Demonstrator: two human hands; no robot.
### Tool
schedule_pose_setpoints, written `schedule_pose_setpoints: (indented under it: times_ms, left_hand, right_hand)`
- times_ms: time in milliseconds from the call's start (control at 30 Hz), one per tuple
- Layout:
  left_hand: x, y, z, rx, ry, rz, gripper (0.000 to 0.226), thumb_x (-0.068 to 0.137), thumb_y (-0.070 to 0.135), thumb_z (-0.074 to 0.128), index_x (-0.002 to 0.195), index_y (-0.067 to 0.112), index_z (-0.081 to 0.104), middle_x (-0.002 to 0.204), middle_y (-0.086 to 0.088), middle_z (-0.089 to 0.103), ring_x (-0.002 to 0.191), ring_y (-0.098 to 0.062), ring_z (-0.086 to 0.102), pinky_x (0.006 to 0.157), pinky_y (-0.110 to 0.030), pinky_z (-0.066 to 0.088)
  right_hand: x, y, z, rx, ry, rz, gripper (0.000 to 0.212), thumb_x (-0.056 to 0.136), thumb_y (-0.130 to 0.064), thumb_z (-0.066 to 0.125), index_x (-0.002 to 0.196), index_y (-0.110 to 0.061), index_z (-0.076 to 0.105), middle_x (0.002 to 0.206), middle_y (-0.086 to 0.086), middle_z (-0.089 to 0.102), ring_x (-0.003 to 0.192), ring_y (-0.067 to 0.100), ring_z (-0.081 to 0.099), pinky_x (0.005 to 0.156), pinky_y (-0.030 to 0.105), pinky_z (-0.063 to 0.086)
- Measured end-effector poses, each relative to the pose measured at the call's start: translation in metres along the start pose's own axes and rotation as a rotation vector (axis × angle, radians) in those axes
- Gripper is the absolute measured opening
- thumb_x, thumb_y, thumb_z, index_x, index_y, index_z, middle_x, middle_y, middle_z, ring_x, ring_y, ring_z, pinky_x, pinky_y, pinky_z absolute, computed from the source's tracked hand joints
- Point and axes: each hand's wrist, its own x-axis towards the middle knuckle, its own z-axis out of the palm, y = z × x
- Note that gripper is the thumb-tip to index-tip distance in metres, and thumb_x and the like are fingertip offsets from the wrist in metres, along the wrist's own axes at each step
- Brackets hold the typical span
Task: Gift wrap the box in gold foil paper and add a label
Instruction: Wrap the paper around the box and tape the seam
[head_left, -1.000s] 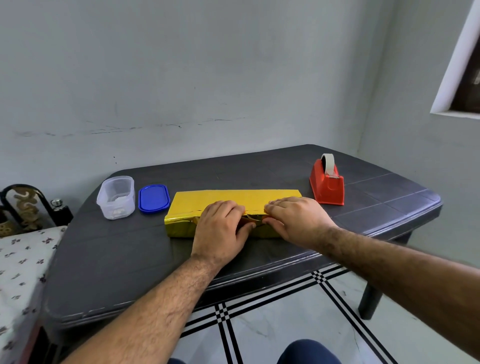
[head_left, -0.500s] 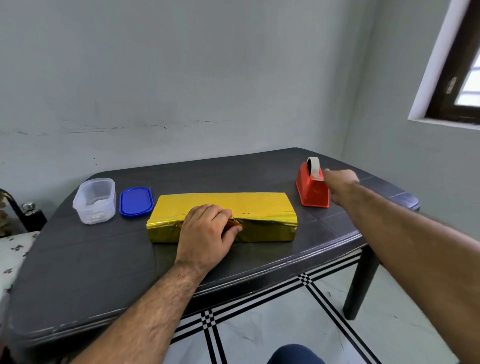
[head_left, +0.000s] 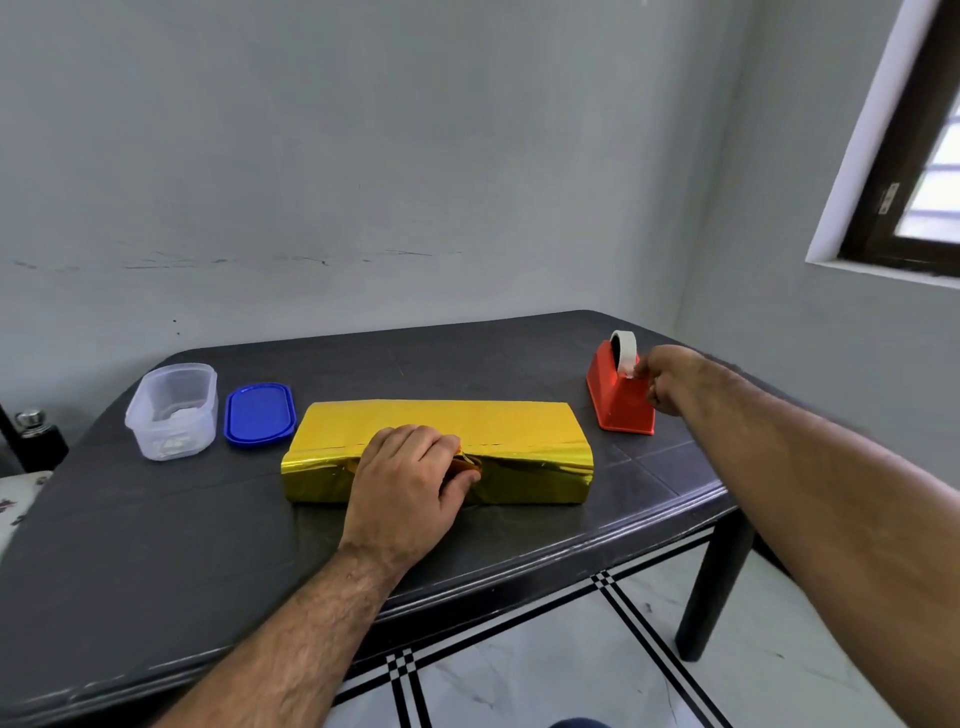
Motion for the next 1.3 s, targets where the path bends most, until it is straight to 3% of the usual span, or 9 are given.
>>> schedule_pose_setpoints:
  times_ms: [67,167,233,367,533,700,900,1067,1300]
  left_hand:
    - [0.0,0.0,0.0,0.003,-0.003,0.001,0.041,0.09,0.047,0.077,0.113,0.014,0.075,0.106,-0.002,0.074,0.103,-0.023,0.067,0.098,-0.043,0.052]
    - [-0.001,0.0,-0.001,0.006,-0.011,-0.004,0.041,0.09,0.047,0.077,0.113,0.014,0.076,0.107,-0.002,0.074,0.103,-0.023,0.067,0.098,-0.043,0.052]
    - [-0.001,0.0,-0.002,0.017,-0.02,-0.005,0.041,0.09,0.048,0.077,0.113,0.014,0.076,0.107,-0.002,0.074,0.104,-0.022,0.067,0.098,-0.043,0.052]
    - [0.0,0.0,-0.003,0.026,-0.031,-0.008,0.042,0.09,0.048,0.076,0.114,0.014,0.076,0.108,-0.003,0.074,0.105,-0.023,0.067,0.098,-0.044,0.052]
    - [0.001,0.001,-0.004,0.033,-0.04,-0.005,0.042,0.09,0.047,0.077,0.115,0.013,0.075,0.108,-0.004,0.074,0.105,-0.024,0.067,0.098,-0.044,0.051]
    - [0.002,0.003,-0.004,0.033,-0.039,-0.001,0.042,0.089,0.046,0.078,0.114,0.012,0.075,0.107,-0.004,0.074,0.103,-0.024,0.067,0.097,-0.044,0.052]
    - [0.002,0.003,-0.004,0.04,-0.041,0.0,0.041,0.09,0.046,0.078,0.114,0.012,0.075,0.106,-0.004,0.074,0.103,-0.024,0.067,0.097,-0.045,0.051]
    - [0.003,0.004,-0.003,0.047,-0.041,0.001,0.042,0.089,0.046,0.078,0.113,0.012,0.075,0.106,-0.005,0.074,0.102,-0.025,0.067,0.097,-0.045,0.051]
    - [0.001,0.003,-0.003,0.053,-0.058,-0.002,0.042,0.091,0.047,0.076,0.115,0.012,0.075,0.108,-0.004,0.074,0.104,-0.024,0.067,0.098,-0.045,0.051]
  right_hand:
    - [0.015,-0.001,0.002,0.118,-0.014,-0.047,0.012,0.09,-0.003,0.063,0.097,-0.013,0.061,0.085,0.006,0.053,0.056,0.018,0.043,0.045,0.03,0.041]
    - [0.053,-0.002,0.002,0.245,-0.101,-0.13,0.03,0.085,-0.005,0.059,0.111,-0.017,0.055,0.115,0.006,0.055,0.073,0.016,0.058,0.051,0.028,0.058]
    - [0.015,0.001,0.005,0.338,-0.094,-0.126,0.024,0.089,-0.007,0.06,0.11,-0.017,0.056,0.106,0.003,0.058,0.075,0.015,0.061,0.055,0.027,0.061]
    - [-0.024,0.012,0.008,0.377,0.137,-0.086,0.034,0.08,-0.017,0.083,0.11,-0.014,0.068,0.094,0.01,0.071,0.08,0.025,0.074,0.083,0.043,0.065]
    - [-0.038,0.035,0.008,0.402,0.179,-0.048,0.04,0.073,-0.02,0.087,0.107,-0.012,0.07,0.092,0.007,0.074,0.078,0.023,0.075,0.073,0.039,0.065]
    - [-0.051,0.051,0.006,0.449,0.212,-0.059,0.052,0.076,-0.027,0.086,0.121,-0.011,0.065,0.108,0.004,0.071,0.091,0.021,0.069,0.069,0.033,0.058]
    - [-0.06,0.063,0.01,0.39,0.203,-0.096,0.063,0.085,-0.033,0.088,0.138,-0.012,0.06,0.128,0.008,0.067,0.1,0.022,0.06,0.09,0.038,0.057]
    - [-0.062,0.073,0.012,0.313,0.206,-0.074,0.066,0.086,-0.04,0.087,0.138,-0.011,0.06,0.118,0.008,0.065,0.113,0.027,0.067,0.094,0.04,0.06]
    - [-0.057,0.058,0.008,0.086,0.208,-0.101,0.061,0.085,-0.031,0.089,0.134,-0.007,0.062,0.104,0.009,0.061,0.095,0.024,0.064,0.092,0.038,0.061]
